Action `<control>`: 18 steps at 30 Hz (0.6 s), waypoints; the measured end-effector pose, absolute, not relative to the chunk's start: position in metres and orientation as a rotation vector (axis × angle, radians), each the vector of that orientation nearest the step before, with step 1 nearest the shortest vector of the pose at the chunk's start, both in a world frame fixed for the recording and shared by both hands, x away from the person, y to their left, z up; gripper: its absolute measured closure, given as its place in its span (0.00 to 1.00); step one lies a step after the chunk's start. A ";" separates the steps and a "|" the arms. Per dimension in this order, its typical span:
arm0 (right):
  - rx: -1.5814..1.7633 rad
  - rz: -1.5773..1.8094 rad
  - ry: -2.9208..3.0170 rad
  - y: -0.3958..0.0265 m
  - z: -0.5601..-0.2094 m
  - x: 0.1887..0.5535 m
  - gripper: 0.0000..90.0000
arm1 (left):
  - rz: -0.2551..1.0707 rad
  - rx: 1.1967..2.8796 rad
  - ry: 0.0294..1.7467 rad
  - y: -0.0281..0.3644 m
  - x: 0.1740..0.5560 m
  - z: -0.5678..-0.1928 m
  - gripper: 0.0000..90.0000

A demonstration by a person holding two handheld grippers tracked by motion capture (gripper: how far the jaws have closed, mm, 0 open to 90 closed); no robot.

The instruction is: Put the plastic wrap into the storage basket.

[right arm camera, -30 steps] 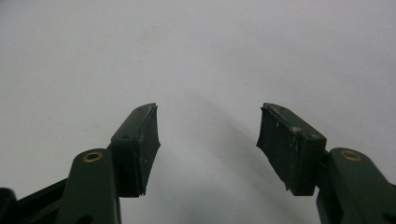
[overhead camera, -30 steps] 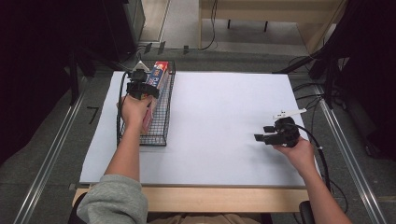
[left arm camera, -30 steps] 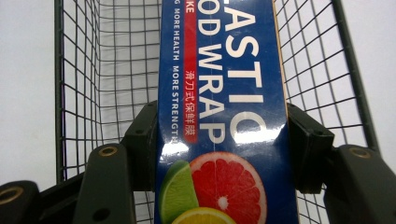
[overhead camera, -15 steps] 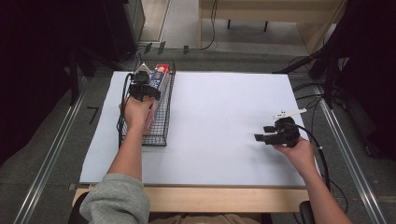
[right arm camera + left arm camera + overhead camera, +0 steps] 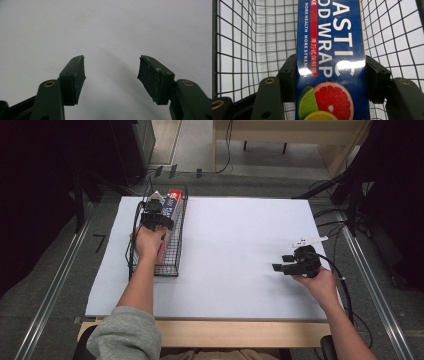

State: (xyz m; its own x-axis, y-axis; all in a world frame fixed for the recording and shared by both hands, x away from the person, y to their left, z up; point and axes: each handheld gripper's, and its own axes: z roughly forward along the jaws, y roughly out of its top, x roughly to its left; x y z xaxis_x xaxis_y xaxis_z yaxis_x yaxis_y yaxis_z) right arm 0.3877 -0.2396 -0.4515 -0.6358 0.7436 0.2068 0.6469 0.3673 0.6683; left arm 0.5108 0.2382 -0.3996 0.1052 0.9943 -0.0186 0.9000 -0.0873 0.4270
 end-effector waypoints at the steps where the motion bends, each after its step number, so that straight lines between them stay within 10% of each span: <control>1: 1.273 1.123 2.488 -0.240 -0.452 0.388 0.44 | 0.397 2.060 1.860 0.238 0.511 -0.400 0.45; 18: 1.272 1.123 2.487 -0.240 -0.451 0.388 0.44 | 0.364 2.077 1.879 0.238 0.510 -0.408 0.45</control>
State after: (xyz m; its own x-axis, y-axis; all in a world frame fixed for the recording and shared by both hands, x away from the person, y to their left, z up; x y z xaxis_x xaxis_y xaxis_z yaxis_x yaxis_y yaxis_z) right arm 0.3877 -0.2396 -0.4515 -0.6362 0.7435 0.2060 0.6462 0.3677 0.6688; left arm 0.5097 0.2378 -0.4085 0.1045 0.9943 -0.0227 0.9139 -0.0870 0.3966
